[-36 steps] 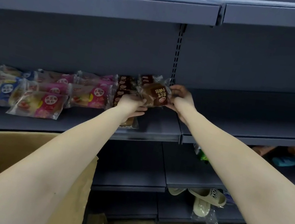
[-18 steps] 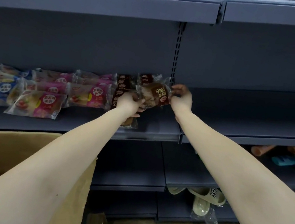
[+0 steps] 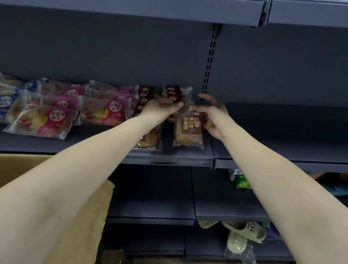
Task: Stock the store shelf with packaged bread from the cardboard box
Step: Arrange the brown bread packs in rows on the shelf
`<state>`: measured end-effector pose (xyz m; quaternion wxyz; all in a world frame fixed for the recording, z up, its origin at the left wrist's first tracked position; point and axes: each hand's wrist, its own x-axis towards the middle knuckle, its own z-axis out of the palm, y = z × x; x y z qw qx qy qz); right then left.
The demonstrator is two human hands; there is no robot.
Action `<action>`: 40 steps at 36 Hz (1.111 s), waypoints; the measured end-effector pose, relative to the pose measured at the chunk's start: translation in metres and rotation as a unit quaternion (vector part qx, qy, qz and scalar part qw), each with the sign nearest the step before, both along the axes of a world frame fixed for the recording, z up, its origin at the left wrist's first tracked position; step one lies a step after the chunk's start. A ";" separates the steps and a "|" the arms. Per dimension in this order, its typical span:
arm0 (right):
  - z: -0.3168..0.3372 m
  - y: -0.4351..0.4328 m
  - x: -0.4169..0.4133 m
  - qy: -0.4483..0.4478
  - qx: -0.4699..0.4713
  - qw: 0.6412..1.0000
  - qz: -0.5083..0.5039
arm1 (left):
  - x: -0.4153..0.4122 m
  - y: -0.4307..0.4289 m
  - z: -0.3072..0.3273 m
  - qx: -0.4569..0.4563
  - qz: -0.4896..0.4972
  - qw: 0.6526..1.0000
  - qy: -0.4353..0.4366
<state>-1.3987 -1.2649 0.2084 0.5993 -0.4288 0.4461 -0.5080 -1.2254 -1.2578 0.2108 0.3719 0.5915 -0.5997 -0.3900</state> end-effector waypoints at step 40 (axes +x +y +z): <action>-0.034 -0.010 0.003 0.138 0.042 0.982 -0.121 | 0.019 0.003 -0.031 -0.142 0.063 0.913 -0.378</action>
